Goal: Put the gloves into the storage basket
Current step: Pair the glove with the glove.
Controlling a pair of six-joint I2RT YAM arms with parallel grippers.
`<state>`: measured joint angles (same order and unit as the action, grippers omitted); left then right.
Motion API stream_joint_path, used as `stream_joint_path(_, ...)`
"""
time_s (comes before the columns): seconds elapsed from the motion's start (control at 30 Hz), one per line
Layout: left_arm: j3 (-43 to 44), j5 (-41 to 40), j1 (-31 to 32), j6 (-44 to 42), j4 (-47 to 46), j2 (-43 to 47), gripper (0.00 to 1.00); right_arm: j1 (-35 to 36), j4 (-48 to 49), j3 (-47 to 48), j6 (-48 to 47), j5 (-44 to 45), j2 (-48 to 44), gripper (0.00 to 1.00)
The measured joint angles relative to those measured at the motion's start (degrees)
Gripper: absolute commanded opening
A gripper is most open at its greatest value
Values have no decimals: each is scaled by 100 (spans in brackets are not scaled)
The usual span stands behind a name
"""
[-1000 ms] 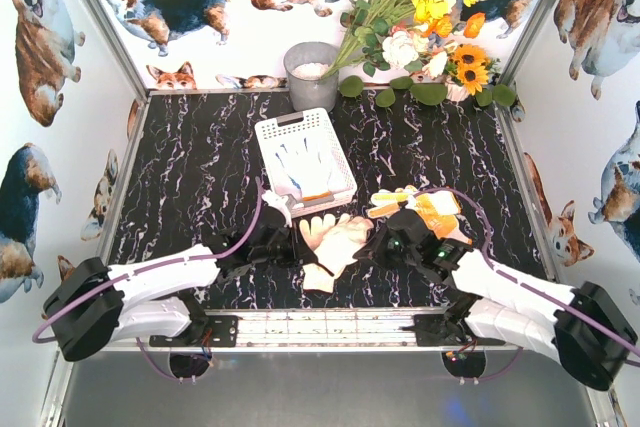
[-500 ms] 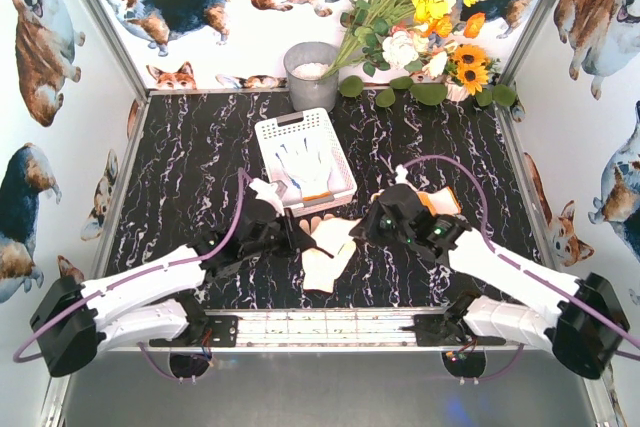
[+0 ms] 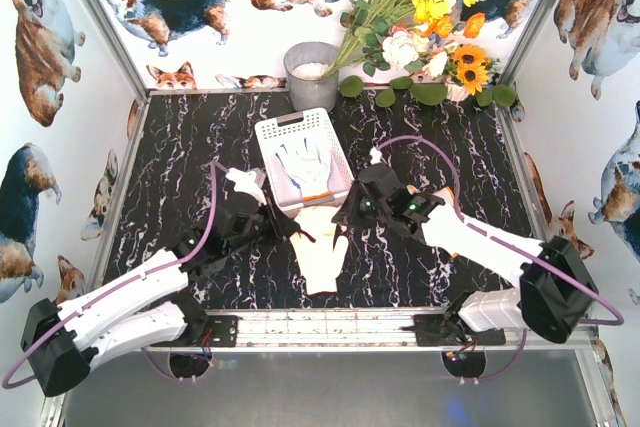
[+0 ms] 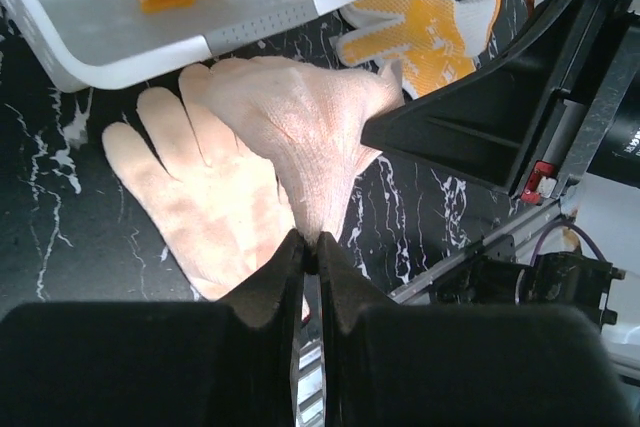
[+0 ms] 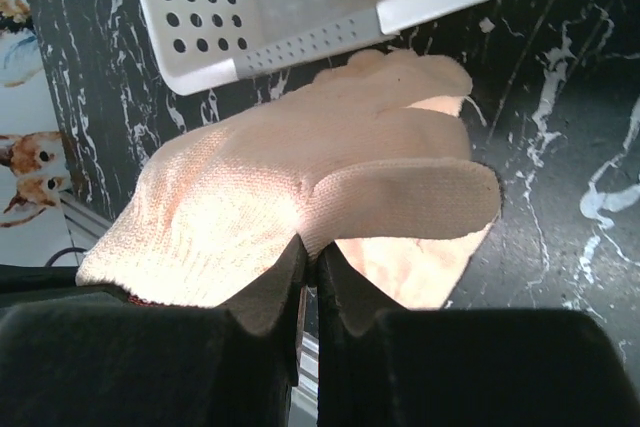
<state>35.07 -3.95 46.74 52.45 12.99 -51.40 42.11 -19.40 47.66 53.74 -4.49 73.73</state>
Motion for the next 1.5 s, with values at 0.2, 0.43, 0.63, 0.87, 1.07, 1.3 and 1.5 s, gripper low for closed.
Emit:
stream_joint_path(0.2, 133, -52, -219, -203, 291, 96, 0, -46, 157, 295, -122, -247, 400, 0)
stream_joint_path(0.43, 188, -35, -291, -280, 535, 245, 0, -55, 376, 369, -160, -595, 776, 0)
stream_joint_path(0.63, -74, 299, -297, -203, 566, 391, 0, -57, 461, 369, -245, -905, 1078, 0)
stream_joint_path(0.87, -719, 935, -297, 31, 496, 404, 0, -59, 367, 369, -417, -1266, 1381, 0)
stream_joint_path(1.07, -1045, 1423, -273, 223, 136, 323, 0, -15, 273, 365, -546, -1414, 1408, 0)
stream_joint_path(1.3, -1333, 1834, -129, 387, -216, 7, 4, 107, 92, 293, -632, -1451, 1408, 0)
stream_joint_path(1.5, -1480, 2044, -46, 546, -590, -203, 11, 133, -70, 125, -697, -1381, 1366, 0)
